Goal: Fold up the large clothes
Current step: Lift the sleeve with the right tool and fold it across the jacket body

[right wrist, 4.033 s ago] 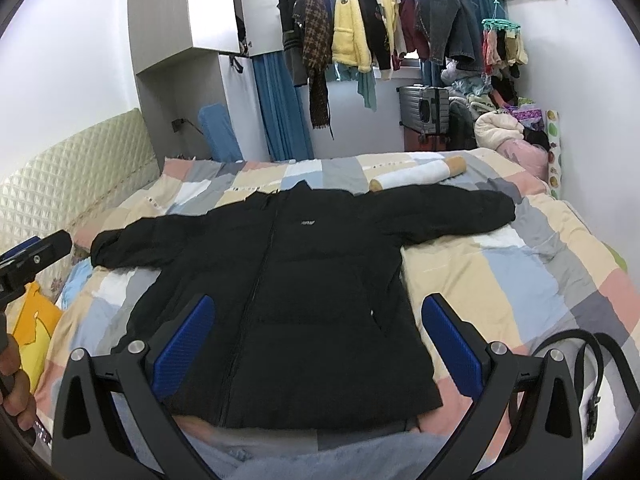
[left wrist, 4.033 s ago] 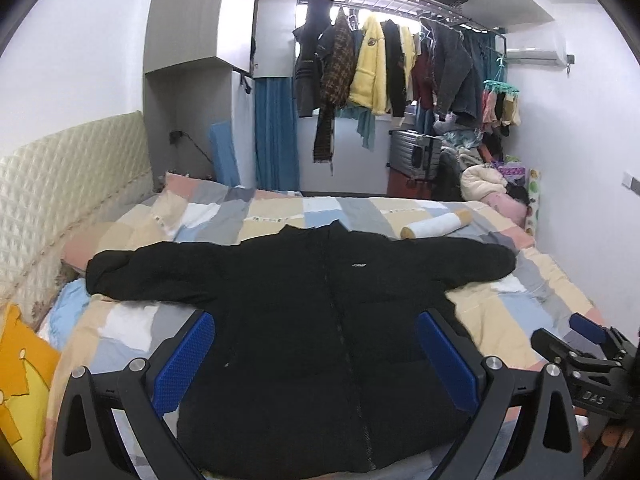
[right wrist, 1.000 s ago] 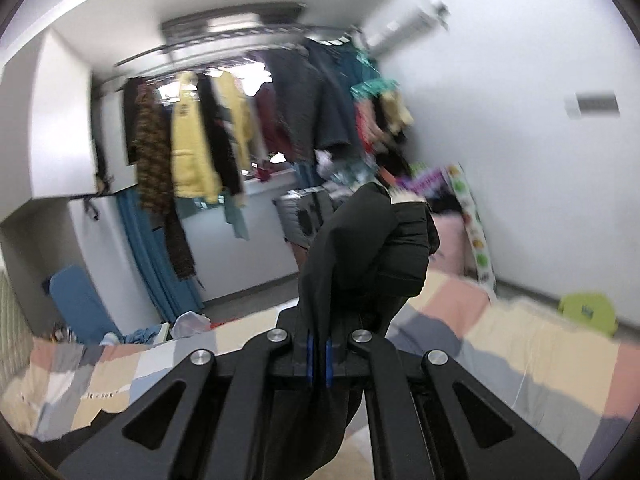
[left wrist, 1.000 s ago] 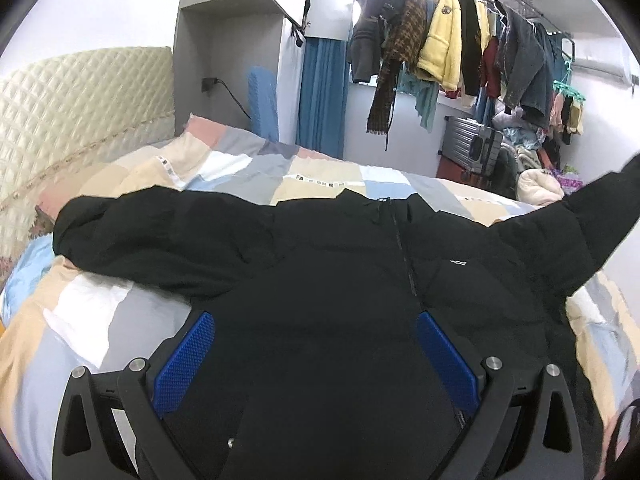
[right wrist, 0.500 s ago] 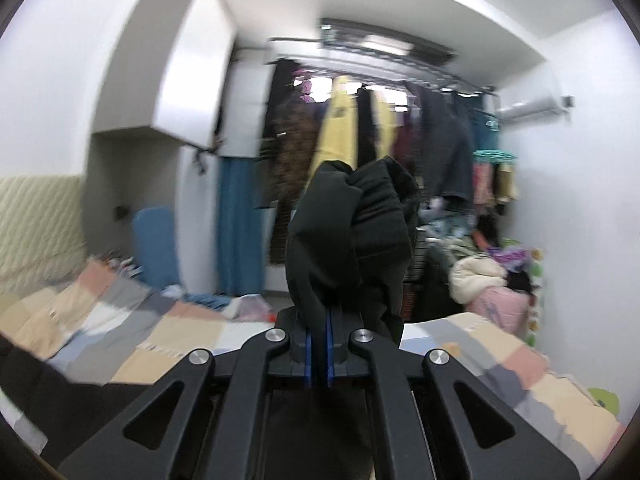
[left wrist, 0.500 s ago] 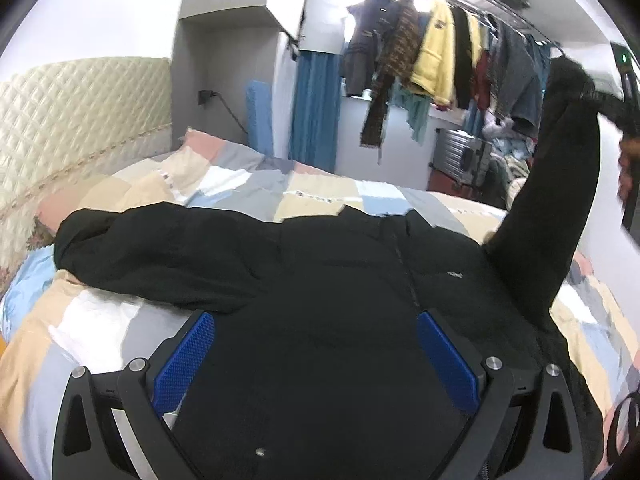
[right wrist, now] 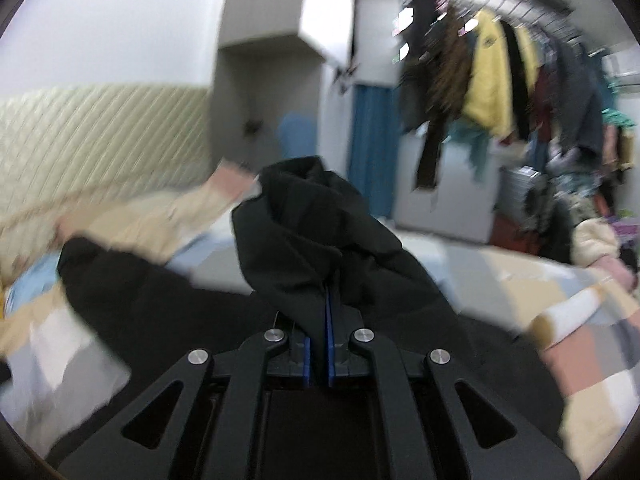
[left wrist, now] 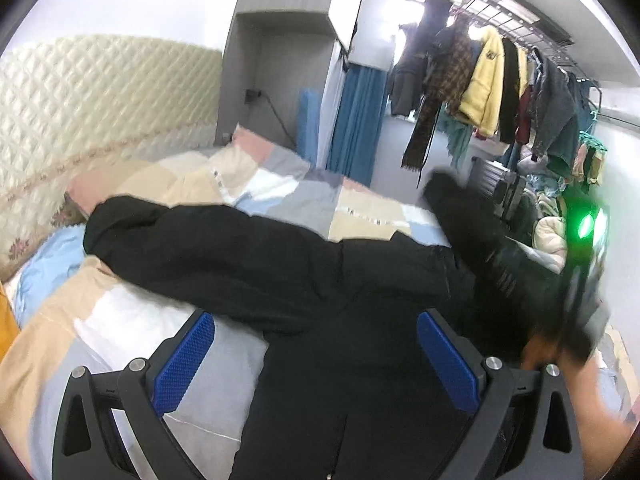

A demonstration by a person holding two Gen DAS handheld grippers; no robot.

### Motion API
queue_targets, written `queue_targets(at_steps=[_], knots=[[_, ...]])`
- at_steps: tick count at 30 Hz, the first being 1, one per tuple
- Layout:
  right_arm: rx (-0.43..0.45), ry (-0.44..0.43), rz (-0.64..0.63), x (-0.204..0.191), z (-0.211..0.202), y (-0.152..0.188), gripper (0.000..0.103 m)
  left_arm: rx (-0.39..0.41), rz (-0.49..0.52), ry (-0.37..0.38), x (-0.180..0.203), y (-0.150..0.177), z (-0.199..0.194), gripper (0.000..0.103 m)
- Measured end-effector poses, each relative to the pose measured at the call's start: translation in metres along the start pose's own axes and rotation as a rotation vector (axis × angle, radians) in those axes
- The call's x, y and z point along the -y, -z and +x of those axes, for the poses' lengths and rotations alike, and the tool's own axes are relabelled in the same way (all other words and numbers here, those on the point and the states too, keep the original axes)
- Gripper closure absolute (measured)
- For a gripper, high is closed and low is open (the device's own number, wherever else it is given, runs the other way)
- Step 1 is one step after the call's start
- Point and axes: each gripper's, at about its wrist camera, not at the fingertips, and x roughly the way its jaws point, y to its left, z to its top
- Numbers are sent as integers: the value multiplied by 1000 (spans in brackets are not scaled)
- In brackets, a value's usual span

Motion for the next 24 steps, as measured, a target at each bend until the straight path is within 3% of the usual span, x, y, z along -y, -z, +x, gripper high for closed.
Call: queue_targets(at_steps=[6,9,14,24], knots=[[-218,-110,-22,-19,44,72,98,-30,16,3,1,5,9,1],[-306,-134,-25,-17,59,90,98,-37,33,4,5,8,11,1],[-321,-139,-2,-11,52,86,96,-42,54,-5,11,11,12,1],[-402,-230,62,-4,18,83,94,-35,75,9,22,20,-7,1]])
